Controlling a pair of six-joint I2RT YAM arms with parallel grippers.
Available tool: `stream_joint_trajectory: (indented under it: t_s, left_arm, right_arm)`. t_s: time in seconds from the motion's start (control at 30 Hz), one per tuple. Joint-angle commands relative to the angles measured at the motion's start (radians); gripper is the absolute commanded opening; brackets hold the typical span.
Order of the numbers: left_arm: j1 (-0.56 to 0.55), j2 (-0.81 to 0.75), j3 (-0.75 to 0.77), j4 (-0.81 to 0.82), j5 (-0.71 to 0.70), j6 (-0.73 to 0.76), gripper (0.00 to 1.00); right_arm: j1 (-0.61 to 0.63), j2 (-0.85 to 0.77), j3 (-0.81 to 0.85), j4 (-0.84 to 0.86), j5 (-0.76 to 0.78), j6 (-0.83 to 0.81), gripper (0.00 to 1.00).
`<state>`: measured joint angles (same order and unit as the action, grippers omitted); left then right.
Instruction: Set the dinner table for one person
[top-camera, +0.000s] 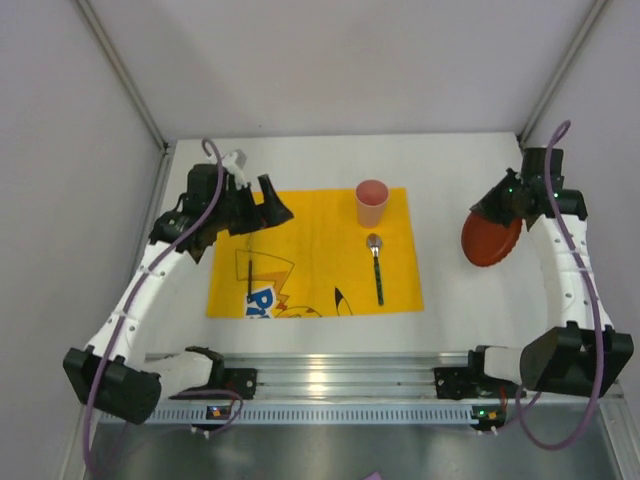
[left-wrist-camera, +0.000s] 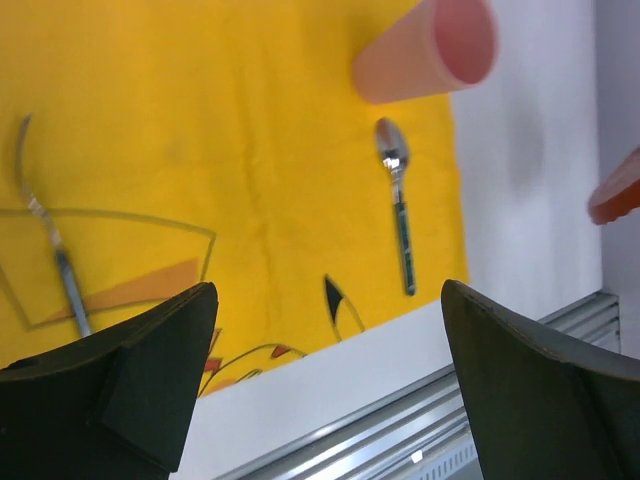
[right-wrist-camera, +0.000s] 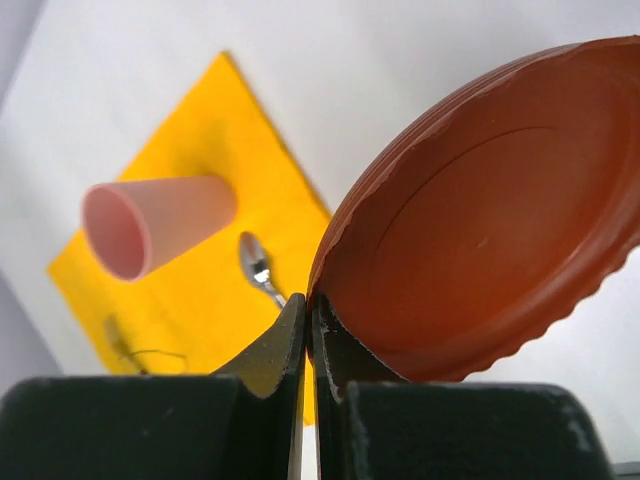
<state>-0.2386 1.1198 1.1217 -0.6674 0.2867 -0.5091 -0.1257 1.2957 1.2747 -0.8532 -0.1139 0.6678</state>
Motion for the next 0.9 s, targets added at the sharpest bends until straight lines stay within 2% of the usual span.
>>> stream_joint_trajectory:
  t_s: [0.0,0.17,0.2,0.27,0.3,0.37,0.43,0.57,0.87]
  left_arm:
    - [-0.213,0.109,0.249,0.15,-0.1,-0.023,0.99]
    - [-0.494,0.412,0.559,0.132,-0.237,0.026,0.99]
    - [-0.586,0.454,0.658,0.114,-0.265,0.055,0.99]
    - [-0.668,0.581,0.758,0.089,-0.34,0.09,0.99]
    - [-0.742,0.663,0.856,0.065,-0.362,0.133,0.99]
    - [-0.839,0.736,0.94,0.0,-0.443,0.184,0.99]
    - [-0.892,0.819,1.02,-0.038,-0.535,0.242,0.99]
    - [-0.978,0.877,1.043,-0.034,-0.596,0.302,0.99]
    - [-0.998,0.926,1.035,-0.043,-0.646,0.323,0.98]
  right_arm:
    - [0.014,-0.029,0.049,-0.069,-0.107,0.108,0.0]
    - [0.034,-0.056,0.078,-0.115,-0.142,0.141,0.0]
    - [0.04,-0.061,0.083,-0.121,-0.148,0.148,0.0]
    - [0.041,-0.064,0.08,-0.135,-0.164,0.153,0.0]
    - [0.041,-0.065,0.075,-0.136,-0.182,0.154,0.0]
    - [0.041,-0.068,0.074,-0.153,-0.201,0.161,0.0]
    - [0.041,-0.075,0.077,-0.164,-0.231,0.167,0.0]
    - [0.041,-0.082,0.101,-0.19,-0.251,0.174,0.0]
    - [0.041,-0.076,0.132,-0.216,-0.313,0.185,0.0]
